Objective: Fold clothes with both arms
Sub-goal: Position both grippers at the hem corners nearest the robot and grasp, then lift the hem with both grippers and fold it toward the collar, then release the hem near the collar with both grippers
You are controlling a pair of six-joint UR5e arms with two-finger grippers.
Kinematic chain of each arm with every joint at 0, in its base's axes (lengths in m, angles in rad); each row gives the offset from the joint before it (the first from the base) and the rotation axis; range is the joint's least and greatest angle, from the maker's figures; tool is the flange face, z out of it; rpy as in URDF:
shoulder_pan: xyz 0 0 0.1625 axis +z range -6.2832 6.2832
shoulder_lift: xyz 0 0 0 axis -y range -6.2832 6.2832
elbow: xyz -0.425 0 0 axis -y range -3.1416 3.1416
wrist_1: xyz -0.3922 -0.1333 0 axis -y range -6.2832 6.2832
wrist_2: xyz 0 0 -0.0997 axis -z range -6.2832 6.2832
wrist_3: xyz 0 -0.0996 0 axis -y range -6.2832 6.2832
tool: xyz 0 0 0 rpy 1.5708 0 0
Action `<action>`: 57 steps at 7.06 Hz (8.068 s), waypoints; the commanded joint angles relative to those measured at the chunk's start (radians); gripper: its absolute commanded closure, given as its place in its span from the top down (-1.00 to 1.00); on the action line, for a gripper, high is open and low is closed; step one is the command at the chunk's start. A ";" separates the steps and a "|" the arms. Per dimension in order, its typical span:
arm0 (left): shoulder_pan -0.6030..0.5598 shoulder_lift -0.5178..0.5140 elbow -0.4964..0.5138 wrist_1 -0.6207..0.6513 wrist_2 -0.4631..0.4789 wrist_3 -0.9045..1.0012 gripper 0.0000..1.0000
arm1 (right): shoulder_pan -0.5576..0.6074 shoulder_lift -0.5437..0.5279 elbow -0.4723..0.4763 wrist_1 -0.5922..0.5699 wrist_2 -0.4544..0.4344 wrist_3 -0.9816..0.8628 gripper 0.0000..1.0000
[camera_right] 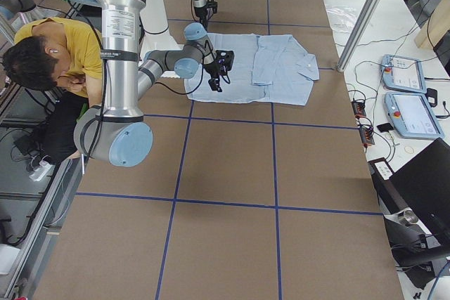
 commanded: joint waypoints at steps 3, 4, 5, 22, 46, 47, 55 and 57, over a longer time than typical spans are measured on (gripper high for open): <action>0.009 -0.008 0.007 0.000 -0.001 -0.001 -0.98 | -0.008 -0.002 -0.001 0.000 -0.002 0.000 1.00; 0.009 -0.008 0.003 0.000 -0.001 0.001 -1.00 | -0.014 -0.005 -0.001 0.000 -0.007 0.002 1.00; 0.009 -0.014 -0.006 0.000 -0.003 0.001 -1.00 | -0.030 -0.020 0.000 0.003 -0.014 0.023 1.00; 0.009 -0.026 -0.007 -0.006 0.057 0.001 -1.00 | -0.571 -0.117 -0.115 0.135 -0.557 0.373 -0.20; -0.371 -0.324 -0.196 0.517 -0.189 0.293 -1.00 | -0.139 0.304 0.236 -0.518 -0.234 0.217 -1.00; -0.409 -0.330 -0.153 0.497 -0.156 0.294 -1.00 | -0.052 0.378 0.142 -0.517 -0.231 0.209 -1.00; -0.526 -0.419 0.491 -0.107 -0.012 0.295 -1.00 | 0.228 0.554 -0.662 0.047 -0.232 0.006 -1.00; -0.531 -0.416 0.511 -0.109 -0.004 0.295 -1.00 | 0.229 0.555 -0.720 0.051 -0.232 0.003 -1.00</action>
